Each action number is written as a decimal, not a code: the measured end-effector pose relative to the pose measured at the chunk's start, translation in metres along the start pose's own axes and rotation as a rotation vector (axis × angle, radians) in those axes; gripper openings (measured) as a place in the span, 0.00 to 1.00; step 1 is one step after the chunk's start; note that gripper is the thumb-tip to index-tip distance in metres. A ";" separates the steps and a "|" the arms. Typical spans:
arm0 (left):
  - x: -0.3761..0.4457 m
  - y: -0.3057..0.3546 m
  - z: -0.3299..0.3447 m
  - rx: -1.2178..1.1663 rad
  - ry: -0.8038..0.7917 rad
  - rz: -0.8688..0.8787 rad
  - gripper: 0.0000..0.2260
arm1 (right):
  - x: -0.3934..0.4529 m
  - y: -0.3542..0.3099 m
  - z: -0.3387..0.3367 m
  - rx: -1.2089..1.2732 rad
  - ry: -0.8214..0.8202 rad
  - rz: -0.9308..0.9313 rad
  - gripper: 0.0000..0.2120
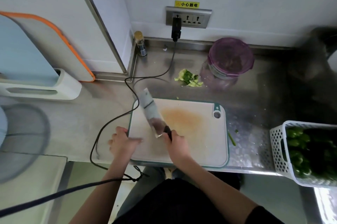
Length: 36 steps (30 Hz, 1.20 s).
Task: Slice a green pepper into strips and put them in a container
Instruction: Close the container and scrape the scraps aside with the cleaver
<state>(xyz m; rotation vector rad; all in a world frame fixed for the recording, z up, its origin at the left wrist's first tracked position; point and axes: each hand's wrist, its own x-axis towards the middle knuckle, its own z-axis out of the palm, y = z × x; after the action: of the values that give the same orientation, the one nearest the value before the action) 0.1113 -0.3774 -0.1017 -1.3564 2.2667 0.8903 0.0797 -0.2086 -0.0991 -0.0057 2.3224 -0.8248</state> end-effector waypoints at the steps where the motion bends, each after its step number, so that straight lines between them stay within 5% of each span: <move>1: 0.001 0.000 0.000 0.005 0.001 -0.003 0.28 | -0.001 0.013 -0.008 0.032 0.074 0.047 0.18; 9: -0.008 0.010 0.010 0.143 0.115 0.107 0.26 | -0.018 0.080 -0.071 0.187 0.644 0.260 0.17; 11: -0.012 0.008 0.019 0.223 0.164 0.347 0.31 | -0.027 0.077 -0.063 0.190 0.600 0.206 0.17; 15: -0.012 0.010 0.034 0.509 0.015 0.781 0.49 | -0.036 0.069 -0.030 -0.003 0.206 0.035 0.13; 19: -0.012 0.022 0.041 0.692 -0.192 0.767 0.58 | -0.035 0.089 -0.038 0.008 0.202 0.085 0.13; 27: -0.009 0.019 0.041 0.718 -0.197 0.765 0.60 | -0.067 0.137 -0.089 0.205 0.751 0.373 0.17; 31: -0.006 0.018 0.043 0.698 -0.196 0.747 0.61 | -0.066 0.127 -0.080 0.344 0.651 0.296 0.18; 36: 0.002 0.010 0.036 0.666 -0.178 0.720 0.61 | -0.067 0.107 -0.070 0.828 0.474 0.291 0.23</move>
<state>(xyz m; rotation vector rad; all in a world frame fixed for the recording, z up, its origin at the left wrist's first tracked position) 0.1012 -0.3515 -0.1262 -0.1644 2.5736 0.3296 0.1127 -0.0695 -0.0791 0.9444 2.1184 -1.6932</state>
